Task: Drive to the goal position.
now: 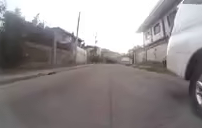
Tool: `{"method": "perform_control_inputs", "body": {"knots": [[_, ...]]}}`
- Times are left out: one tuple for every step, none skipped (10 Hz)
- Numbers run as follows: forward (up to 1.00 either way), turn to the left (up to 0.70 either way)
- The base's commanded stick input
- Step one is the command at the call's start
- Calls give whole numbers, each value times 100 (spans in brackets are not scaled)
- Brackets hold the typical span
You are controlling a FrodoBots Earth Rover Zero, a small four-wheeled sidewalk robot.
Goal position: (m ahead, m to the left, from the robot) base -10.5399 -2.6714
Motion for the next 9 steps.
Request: {"method": "perform_control_inputs", "body": {"knots": [[100, 0], [100, 0], [100, -34], [100, -40], [100, -40], [100, -40], [100, -40], [100, -40], [100, -40]]}}
